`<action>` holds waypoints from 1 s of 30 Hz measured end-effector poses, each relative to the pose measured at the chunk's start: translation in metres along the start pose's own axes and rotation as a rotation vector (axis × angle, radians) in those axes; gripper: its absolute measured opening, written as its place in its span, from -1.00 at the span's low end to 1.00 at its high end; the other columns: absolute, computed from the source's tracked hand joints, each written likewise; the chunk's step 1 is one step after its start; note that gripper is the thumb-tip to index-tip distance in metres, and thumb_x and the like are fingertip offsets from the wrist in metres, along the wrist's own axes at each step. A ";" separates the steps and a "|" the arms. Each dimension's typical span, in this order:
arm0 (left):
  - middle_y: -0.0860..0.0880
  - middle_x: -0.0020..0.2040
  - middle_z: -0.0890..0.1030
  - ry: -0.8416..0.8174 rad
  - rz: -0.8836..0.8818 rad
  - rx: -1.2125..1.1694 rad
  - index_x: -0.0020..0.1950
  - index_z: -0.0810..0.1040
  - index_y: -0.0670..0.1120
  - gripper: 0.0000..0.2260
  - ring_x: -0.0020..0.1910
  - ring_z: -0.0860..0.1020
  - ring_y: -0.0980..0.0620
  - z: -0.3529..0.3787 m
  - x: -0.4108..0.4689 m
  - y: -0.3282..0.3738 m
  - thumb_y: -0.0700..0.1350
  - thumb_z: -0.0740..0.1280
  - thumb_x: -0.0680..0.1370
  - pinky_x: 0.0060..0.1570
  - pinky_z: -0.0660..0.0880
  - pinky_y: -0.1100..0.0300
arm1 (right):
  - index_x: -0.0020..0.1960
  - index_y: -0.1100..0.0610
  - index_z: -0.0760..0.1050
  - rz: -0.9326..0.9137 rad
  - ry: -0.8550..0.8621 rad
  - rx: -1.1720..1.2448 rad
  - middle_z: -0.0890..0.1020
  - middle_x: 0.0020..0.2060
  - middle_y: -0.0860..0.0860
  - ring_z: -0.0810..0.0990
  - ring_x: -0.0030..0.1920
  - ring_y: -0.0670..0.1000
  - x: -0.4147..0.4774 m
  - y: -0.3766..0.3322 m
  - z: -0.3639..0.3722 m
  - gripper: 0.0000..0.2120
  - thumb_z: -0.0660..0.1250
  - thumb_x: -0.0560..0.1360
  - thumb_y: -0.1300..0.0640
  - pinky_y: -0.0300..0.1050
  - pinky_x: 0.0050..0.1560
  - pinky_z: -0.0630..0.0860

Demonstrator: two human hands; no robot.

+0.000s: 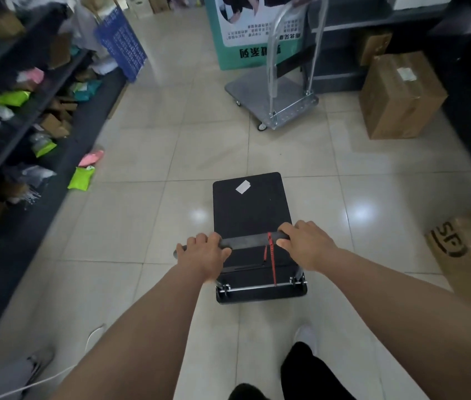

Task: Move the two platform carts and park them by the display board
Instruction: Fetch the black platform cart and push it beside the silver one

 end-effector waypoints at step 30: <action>-0.10 0.26 0.42 0.004 -0.165 -0.090 0.25 0.31 0.00 -0.65 0.28 0.35 -0.15 -0.257 0.454 0.001 0.17 0.02 0.60 0.26 0.27 -0.18 | 0.26 -0.04 0.32 -0.093 -0.026 0.002 0.43 0.07 0.09 0.41 0.10 0.12 0.523 0.056 -0.218 -0.72 0.07 0.60 -0.08 -0.01 0.10 0.37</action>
Point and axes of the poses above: each hand's wrist, its own x-axis towards the middle knuckle, its own z-axis out of the palm, y = z × x, the point moved 6 cm from there along x, towards the middle knuckle
